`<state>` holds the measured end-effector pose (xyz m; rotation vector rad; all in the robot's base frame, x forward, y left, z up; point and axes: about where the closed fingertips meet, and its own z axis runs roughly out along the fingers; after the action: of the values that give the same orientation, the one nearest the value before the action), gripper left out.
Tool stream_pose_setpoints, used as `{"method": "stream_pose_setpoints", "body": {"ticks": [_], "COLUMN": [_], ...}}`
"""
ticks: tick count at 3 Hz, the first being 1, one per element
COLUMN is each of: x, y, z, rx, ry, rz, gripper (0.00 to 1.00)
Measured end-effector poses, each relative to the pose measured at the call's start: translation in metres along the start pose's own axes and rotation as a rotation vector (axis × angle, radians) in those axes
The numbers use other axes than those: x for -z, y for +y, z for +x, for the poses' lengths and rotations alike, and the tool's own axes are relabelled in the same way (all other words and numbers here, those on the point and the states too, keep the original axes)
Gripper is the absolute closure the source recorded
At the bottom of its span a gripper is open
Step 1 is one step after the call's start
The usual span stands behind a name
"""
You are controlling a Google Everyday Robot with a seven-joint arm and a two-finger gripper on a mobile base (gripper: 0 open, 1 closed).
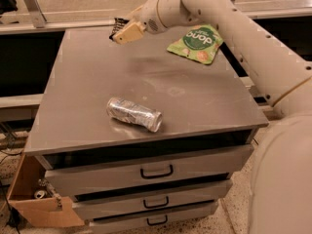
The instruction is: Pick rxbar chocolate
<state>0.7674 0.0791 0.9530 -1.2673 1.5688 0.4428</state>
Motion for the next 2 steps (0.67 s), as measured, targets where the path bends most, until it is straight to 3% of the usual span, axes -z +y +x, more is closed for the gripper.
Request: {"method": "stream_pose_setpoints", "body": {"ticks": [2], "x": [0.0039], "y": [-0.0066], "z": [0.0005], "rx": [0.015], "ry": [-0.037], "rz": [-0.029], "gripper": [1.0]}}
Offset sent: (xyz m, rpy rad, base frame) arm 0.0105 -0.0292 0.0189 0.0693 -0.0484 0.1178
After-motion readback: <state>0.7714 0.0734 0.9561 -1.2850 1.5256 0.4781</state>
